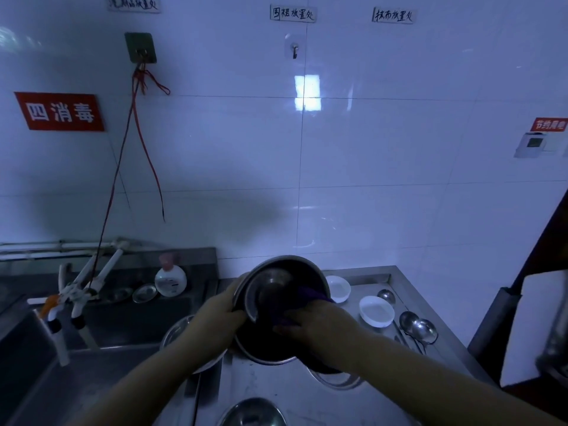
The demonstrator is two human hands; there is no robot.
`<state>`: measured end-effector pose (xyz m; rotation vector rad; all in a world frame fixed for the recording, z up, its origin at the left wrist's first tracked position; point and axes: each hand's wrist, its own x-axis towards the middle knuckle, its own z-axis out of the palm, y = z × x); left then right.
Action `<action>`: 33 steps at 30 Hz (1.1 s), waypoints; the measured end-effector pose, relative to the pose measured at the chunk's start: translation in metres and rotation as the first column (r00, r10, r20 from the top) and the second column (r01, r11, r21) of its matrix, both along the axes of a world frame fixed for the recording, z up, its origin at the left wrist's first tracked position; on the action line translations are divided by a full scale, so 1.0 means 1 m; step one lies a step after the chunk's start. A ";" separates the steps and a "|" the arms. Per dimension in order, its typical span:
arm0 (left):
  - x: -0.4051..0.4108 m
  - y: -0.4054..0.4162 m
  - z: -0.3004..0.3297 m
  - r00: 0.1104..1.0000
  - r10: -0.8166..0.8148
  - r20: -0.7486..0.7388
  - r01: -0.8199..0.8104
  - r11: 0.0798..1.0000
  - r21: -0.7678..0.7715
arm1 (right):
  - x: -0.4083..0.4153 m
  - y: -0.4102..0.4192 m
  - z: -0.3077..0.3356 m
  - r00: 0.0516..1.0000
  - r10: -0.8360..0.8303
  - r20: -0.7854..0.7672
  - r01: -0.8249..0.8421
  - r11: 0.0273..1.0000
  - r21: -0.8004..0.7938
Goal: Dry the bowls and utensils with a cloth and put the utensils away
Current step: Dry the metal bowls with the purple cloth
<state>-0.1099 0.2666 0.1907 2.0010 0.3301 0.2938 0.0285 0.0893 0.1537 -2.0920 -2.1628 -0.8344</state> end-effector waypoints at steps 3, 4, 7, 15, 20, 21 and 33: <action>0.000 -0.003 0.008 0.999 -0.039 -0.009 0.040 0.999 0.015 | -0.002 0.004 -0.003 0.997 -0.066 0.031 0.057 0.975 0.215; 0.000 -0.004 0.011 0.998 -0.055 -0.008 0.056 0.998 0.020 | -0.004 0.005 -0.006 0.996 -0.091 0.012 0.084 0.952 0.293; 0.002 -0.003 0.011 0.996 -0.083 -0.015 0.082 0.996 -0.038 | -0.011 0.010 -0.009 0.986 -0.165 -0.019 0.157 0.895 0.418; 0.011 -0.012 -0.002 0.998 -0.018 -0.067 0.017 1.000 -0.009 | -0.033 0.035 -0.005 0.907 -0.210 -0.365 0.370 0.811 0.453; 0.016 -0.004 0.002 0.997 0.061 -0.040 -0.060 0.998 0.012 | -0.044 0.031 -0.017 0.895 -0.201 -0.398 0.306 0.926 0.219; 0.016 -0.002 0.003 0.997 0.057 -0.047 -0.056 0.998 0.033 | -0.043 0.027 -0.018 0.896 -0.241 -0.374 0.317 0.935 0.158; 0.023 0.009 0.024 0.973 -0.103 -0.208 0.138 0.977 0.164 | -0.009 0.011 0.006 0.991 -0.130 0.022 0.121 0.960 0.252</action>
